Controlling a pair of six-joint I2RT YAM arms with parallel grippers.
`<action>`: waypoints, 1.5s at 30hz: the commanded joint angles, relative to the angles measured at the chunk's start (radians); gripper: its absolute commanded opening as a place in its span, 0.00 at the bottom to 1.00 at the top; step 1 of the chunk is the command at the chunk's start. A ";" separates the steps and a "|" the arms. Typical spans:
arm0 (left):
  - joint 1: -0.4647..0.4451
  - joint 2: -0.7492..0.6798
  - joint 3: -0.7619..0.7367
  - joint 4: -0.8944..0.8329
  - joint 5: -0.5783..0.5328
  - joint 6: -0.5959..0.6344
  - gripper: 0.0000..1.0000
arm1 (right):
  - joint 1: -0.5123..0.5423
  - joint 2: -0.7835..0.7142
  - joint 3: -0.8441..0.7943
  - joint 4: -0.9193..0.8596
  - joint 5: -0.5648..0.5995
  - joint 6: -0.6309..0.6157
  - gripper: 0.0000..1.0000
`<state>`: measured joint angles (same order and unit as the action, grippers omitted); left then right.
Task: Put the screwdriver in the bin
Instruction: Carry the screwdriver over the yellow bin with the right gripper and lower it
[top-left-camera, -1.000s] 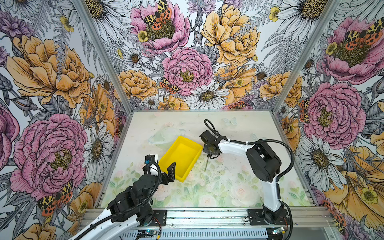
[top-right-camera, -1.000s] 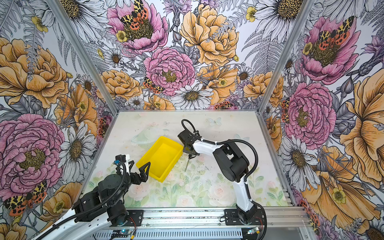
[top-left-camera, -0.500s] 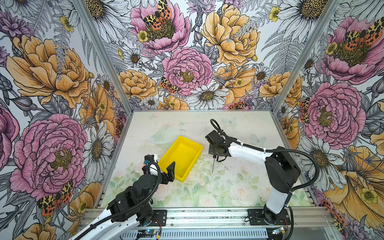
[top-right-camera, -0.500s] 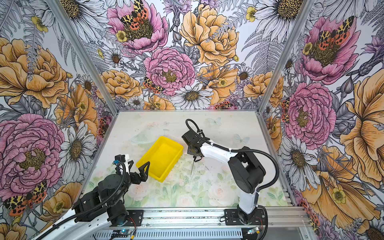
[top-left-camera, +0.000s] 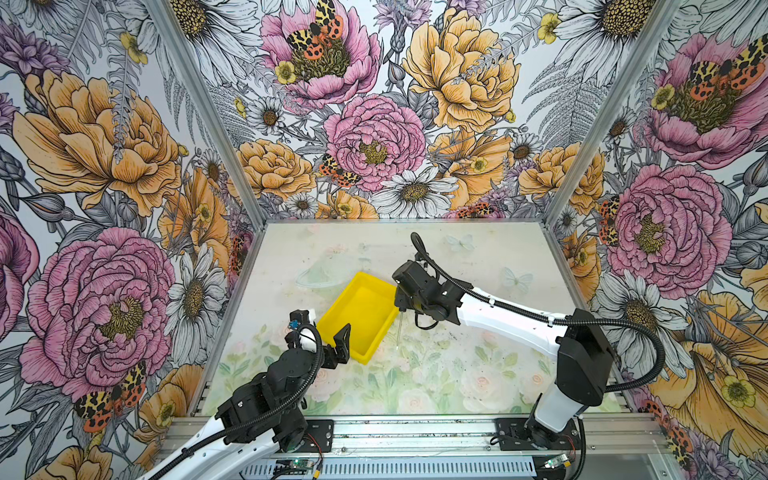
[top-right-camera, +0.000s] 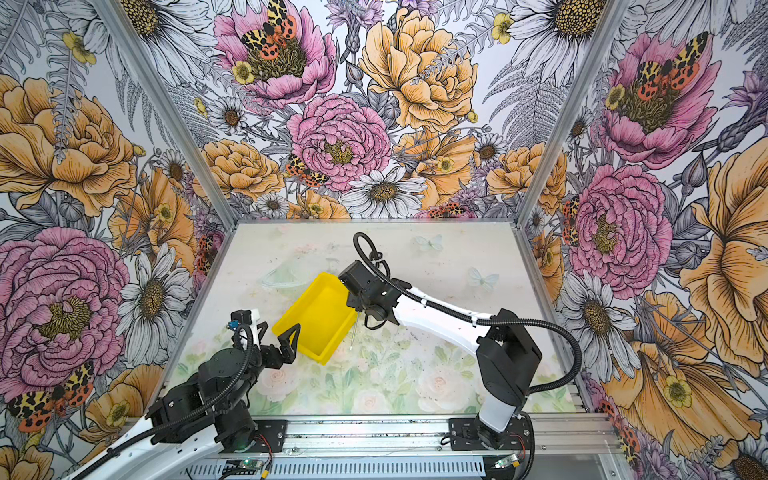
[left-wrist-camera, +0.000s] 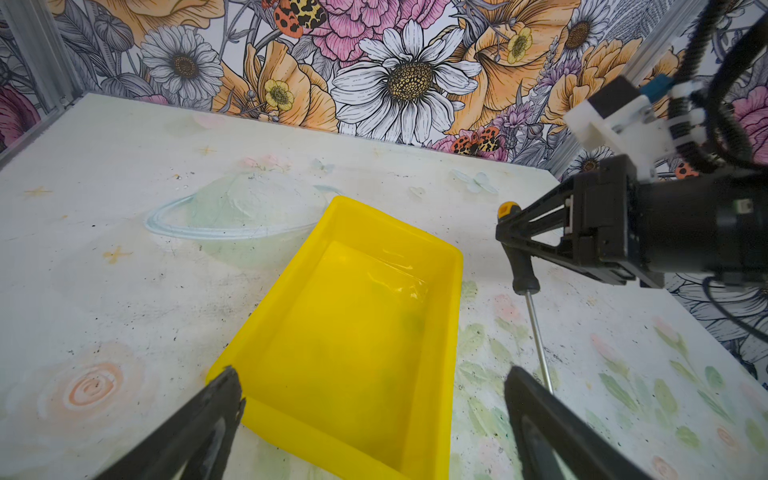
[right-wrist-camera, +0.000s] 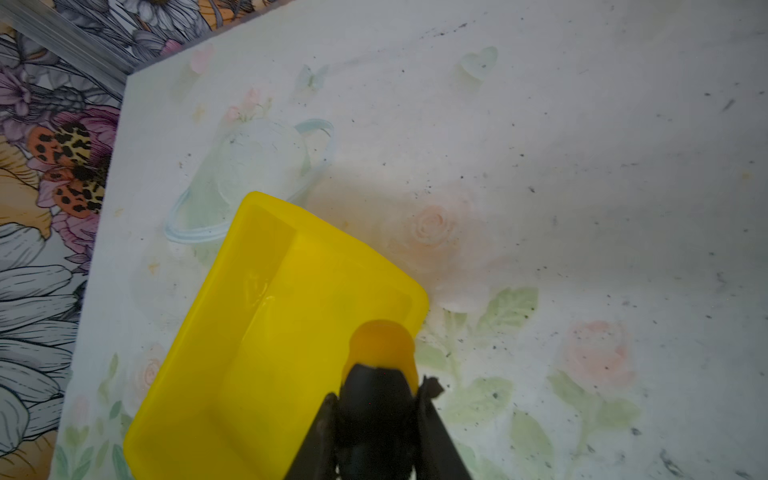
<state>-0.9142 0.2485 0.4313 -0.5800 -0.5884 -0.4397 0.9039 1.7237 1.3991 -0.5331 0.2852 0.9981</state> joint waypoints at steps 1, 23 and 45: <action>-0.008 -0.007 -0.002 -0.004 -0.027 -0.006 0.99 | 0.019 0.070 0.095 0.067 -0.027 0.062 0.00; -0.069 -0.087 0.001 -0.056 -0.121 -0.024 0.99 | 0.061 0.459 0.347 0.097 -0.056 0.191 0.00; -0.084 -0.099 0.000 -0.060 -0.129 -0.030 0.99 | 0.081 0.431 0.331 0.096 0.000 0.185 0.52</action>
<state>-0.9909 0.1623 0.4316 -0.6258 -0.6926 -0.4629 0.9768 2.1883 1.7069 -0.4538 0.2535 1.2034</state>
